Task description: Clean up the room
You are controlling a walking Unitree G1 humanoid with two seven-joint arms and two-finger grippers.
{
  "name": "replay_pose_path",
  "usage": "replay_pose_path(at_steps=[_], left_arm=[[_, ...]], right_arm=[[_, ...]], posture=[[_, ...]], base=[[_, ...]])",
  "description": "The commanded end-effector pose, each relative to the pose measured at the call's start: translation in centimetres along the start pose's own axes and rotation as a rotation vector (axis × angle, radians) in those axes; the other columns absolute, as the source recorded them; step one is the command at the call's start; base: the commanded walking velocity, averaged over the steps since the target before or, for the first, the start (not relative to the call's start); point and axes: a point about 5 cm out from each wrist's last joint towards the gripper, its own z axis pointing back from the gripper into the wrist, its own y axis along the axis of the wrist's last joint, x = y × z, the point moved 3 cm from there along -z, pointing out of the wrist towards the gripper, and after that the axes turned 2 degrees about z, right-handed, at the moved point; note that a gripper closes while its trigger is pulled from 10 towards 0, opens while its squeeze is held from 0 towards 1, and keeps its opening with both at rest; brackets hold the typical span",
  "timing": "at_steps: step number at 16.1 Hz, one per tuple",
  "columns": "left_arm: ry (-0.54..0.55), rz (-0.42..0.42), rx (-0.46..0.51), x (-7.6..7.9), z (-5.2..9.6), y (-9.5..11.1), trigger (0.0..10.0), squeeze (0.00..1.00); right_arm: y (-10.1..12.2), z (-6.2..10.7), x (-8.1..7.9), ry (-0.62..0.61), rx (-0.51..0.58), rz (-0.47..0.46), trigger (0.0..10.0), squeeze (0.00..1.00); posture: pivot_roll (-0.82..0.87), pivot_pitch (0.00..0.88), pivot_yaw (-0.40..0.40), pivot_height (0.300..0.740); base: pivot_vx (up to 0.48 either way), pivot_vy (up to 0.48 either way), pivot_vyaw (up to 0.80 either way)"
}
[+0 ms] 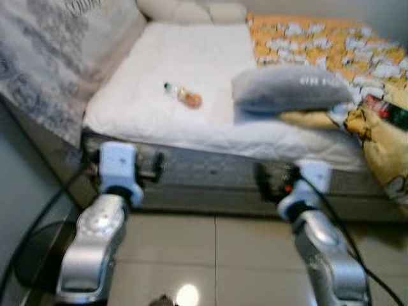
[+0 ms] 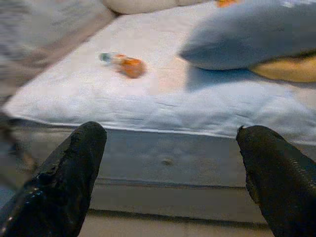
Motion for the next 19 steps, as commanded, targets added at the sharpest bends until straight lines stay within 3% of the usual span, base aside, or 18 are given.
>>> replay_pose_path(at_steps=[1, 19], left_arm=[[-0.014, -0.012, 0.020, 0.42, -0.13, 0.43, 10.0, 1.00], [-0.022, -0.033, 0.030, 0.69, -0.42, 0.53, 10.0, 1.00]], right_arm=[[0.61, -0.06, 0.53, -0.009, 0.013, 0.017, 10.0, 1.00], [0.84, -0.73, 0.77, -0.003, 0.005, 0.081, 10.0, 1.00]], posture=[[0.07, 0.000, -0.007, 0.740], [0.08, 0.000, -0.015, 0.740]], base=[[0.000, 0.000, 0.00], [0.308, 0.000, 0.03]])
